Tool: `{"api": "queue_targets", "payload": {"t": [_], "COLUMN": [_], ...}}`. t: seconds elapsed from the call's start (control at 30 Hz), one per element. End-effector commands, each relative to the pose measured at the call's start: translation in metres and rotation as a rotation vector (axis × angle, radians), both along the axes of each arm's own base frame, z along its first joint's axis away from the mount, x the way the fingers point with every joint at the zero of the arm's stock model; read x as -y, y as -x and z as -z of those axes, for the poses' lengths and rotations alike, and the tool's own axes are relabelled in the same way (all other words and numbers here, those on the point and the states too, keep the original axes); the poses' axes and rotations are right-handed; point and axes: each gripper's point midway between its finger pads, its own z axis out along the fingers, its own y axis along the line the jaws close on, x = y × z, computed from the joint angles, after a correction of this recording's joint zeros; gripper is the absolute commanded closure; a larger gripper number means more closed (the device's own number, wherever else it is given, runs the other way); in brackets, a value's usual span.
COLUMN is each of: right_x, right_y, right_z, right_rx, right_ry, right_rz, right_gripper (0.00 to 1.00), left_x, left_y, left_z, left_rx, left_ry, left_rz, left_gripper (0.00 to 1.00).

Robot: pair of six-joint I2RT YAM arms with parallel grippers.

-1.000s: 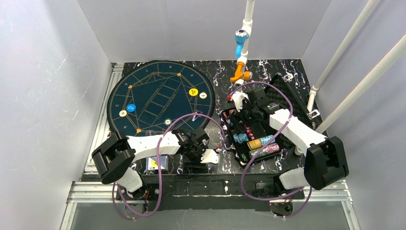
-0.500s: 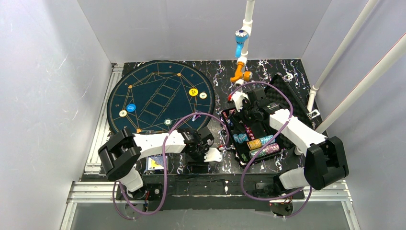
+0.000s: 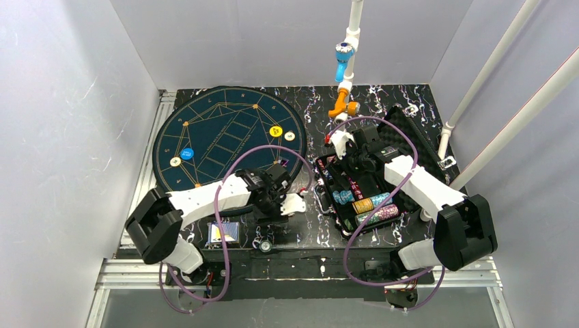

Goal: Distribute texas hold em gaming equipment

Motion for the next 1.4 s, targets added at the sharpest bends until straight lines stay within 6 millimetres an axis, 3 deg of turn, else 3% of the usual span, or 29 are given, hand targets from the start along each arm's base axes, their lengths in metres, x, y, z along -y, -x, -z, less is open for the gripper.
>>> {"api": "queue_targets", "payload": {"t": [0.0,0.1,0.37,1.37], "right_x": [-0.002,-0.003,-0.001,0.002], "right_y": [-0.007,-0.007,-0.007,-0.009], "right_z": [-0.010,-0.009,-0.006,-0.010], "right_rx": [0.042,0.038,0.032,0.038], "right_ry": [-0.024,-0.024,-0.015,-0.025], "right_rz": [0.005,0.004,0.009,0.019], "right_gripper": [0.12,0.12,0.12,0.12], "left_x": [-0.008,-0.008,-0.005,-0.008], "left_y": [0.022,0.043,0.069,0.074], "left_z": [-0.015,-0.011,0.005,0.040], "left_rx": [-0.004,-0.021,-0.056,0.047], "left_ry": [0.040,0.039,0.031,-0.096], "left_rz": [0.076,0.099,0.102,0.159], "left_gripper": [0.47,0.42,0.32,0.36]}}
